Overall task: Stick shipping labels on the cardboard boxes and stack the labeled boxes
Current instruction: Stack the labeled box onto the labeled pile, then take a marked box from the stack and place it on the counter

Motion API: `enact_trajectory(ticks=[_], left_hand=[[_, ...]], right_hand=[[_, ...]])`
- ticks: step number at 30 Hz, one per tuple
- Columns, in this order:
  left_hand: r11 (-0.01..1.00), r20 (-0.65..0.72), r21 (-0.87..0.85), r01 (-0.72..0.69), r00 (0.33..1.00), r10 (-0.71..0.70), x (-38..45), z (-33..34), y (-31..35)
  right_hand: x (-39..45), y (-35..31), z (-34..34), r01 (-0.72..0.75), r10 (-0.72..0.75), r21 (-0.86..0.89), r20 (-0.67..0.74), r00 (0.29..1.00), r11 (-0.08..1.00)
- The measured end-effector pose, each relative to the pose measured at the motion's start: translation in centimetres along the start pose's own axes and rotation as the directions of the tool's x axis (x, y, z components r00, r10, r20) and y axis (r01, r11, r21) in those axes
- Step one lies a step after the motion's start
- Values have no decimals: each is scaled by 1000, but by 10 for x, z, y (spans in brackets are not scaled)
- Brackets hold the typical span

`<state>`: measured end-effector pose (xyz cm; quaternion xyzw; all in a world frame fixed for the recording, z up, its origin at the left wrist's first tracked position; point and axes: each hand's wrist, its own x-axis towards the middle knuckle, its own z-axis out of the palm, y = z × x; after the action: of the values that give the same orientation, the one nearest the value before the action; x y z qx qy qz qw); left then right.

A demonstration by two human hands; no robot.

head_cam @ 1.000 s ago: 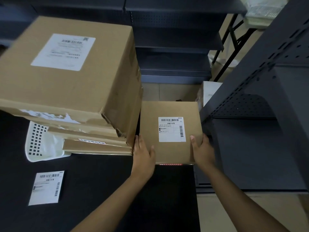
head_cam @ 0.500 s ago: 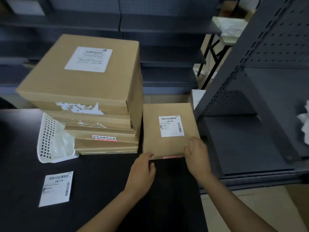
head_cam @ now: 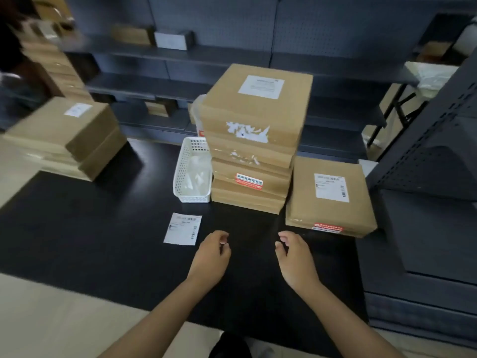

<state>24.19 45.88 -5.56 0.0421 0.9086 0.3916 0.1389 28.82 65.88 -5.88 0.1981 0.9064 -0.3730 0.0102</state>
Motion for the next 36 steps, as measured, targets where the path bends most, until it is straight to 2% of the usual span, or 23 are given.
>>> enact_trajectory(ticks=[6, 15, 19, 25, 30, 36], left_hand=[[992, -113, -60, 114, 986, -120, -4, -76, -66], [997, -106, -18, 77, 991, -78, 26, -218, -175], [994, -106, -24, 102, 989, -104, 41, -281, -227], [994, -79, -30, 109, 991, -111, 91, -326, -259], [993, -94, -32, 117, 988, -119, 128, -373, -279], [987, -226, -88, 138, 962, -154, 175, -456, -330]], right_hand=[[-6, -67, 66, 69, -67, -24, 73, 995, 997], [-8, -208, 194, 87, -88, 16, 64, 994, 996], [-13, -261, 244, 58, -63, 51, 83, 995, 997], [21, -311, 289, 50, -52, 25, 89, 995, 998], [63, -369, 328, 76, -81, 39, 155, 985, 996], [103, -446, 379, 50, -60, 73, 135, 989, 996]])
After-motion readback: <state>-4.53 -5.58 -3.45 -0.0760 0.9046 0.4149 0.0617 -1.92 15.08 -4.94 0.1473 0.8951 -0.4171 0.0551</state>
